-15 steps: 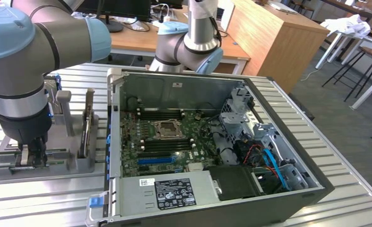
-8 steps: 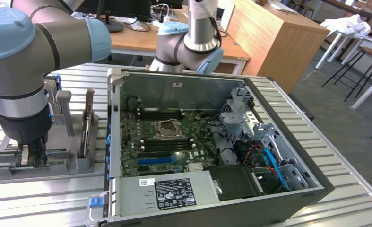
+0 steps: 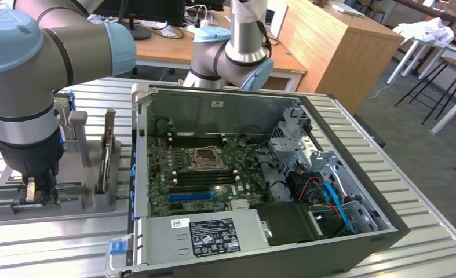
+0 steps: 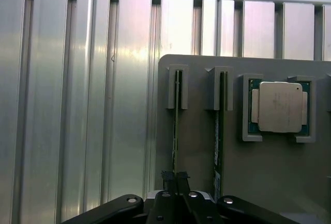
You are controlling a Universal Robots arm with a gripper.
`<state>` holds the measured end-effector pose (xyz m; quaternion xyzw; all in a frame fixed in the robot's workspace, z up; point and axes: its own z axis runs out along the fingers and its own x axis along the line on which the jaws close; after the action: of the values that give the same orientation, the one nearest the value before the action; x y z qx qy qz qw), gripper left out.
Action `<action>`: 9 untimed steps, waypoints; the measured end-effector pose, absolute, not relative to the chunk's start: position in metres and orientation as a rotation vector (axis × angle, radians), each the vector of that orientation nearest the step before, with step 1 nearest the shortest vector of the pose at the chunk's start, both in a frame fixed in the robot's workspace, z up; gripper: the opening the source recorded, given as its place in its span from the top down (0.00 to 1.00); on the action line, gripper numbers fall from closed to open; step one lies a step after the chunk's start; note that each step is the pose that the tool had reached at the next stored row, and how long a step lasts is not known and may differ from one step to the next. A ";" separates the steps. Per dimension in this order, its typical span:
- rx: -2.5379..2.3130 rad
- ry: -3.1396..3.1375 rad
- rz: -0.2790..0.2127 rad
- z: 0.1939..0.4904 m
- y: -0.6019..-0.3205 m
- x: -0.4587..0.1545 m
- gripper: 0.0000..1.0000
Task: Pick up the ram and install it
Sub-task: 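Pick up the ram and move it above insertion slot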
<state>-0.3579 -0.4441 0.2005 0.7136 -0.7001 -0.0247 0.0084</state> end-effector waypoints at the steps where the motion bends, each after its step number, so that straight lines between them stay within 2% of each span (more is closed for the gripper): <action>1: 2.230 -2.188 -0.077 0.201 -0.444 -0.358 0.89; 9: 2.230 -2.188 -0.077 0.201 -0.444 -0.358 0.89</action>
<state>-0.3579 -0.4441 0.2012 0.7136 -0.7001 -0.0247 0.0083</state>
